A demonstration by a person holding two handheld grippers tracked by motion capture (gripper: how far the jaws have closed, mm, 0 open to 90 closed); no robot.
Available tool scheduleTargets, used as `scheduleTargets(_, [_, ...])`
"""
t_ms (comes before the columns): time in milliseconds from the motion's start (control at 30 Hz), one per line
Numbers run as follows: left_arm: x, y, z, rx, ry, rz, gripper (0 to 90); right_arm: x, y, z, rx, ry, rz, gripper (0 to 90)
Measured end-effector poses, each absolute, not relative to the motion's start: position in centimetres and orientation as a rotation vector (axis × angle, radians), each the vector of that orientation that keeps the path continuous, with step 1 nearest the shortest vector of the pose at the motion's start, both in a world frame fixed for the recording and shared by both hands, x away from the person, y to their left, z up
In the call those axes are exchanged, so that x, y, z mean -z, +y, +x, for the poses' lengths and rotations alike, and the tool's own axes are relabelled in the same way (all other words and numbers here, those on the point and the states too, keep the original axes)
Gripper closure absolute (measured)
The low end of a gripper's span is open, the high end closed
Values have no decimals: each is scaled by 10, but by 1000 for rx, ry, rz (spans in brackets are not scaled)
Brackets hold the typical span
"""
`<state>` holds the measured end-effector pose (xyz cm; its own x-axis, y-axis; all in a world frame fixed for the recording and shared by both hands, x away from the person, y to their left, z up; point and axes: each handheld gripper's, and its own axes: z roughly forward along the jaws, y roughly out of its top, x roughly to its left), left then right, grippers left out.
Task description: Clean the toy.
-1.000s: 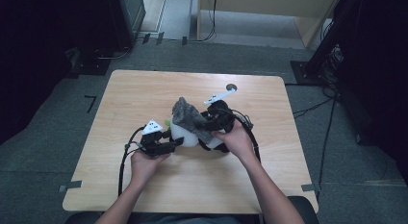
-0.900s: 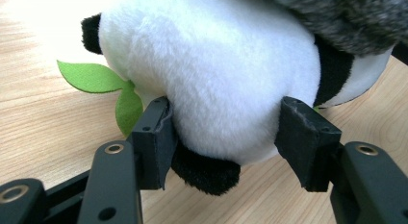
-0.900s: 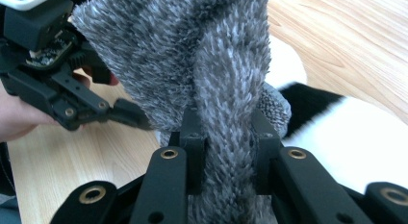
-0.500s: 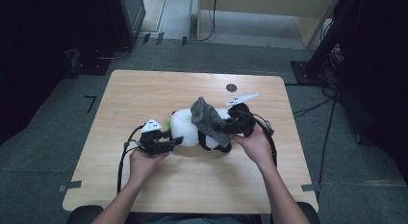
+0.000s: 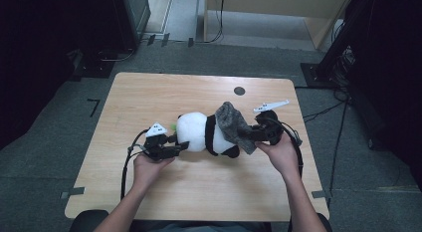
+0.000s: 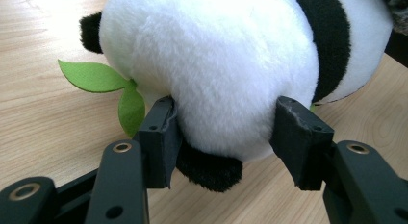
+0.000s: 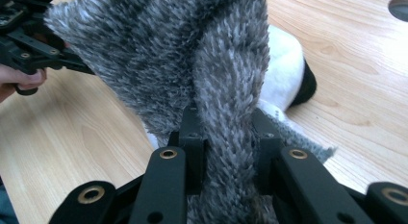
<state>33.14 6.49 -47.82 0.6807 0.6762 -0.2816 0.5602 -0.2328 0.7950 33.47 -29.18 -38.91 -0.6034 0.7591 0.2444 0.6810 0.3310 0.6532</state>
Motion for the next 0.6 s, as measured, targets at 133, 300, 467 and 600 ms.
scheduleTargets(133, [477,66,332,-144,949,1919,407,392,-294,334,-1138,2476,1343,738])
scheduleTargets(300, [471,69,334,-125,927,1927,354,393,-294,335,-1138,2478,1336,739])
scheduleTargets(467, [466,72,344,-77,902,1923,279,394,-294,336,-1132,2484,1338,741])
scheduleTargets(600, [462,73,355,-58,895,1922,235,395,-293,336,-1127,2489,1335,741])
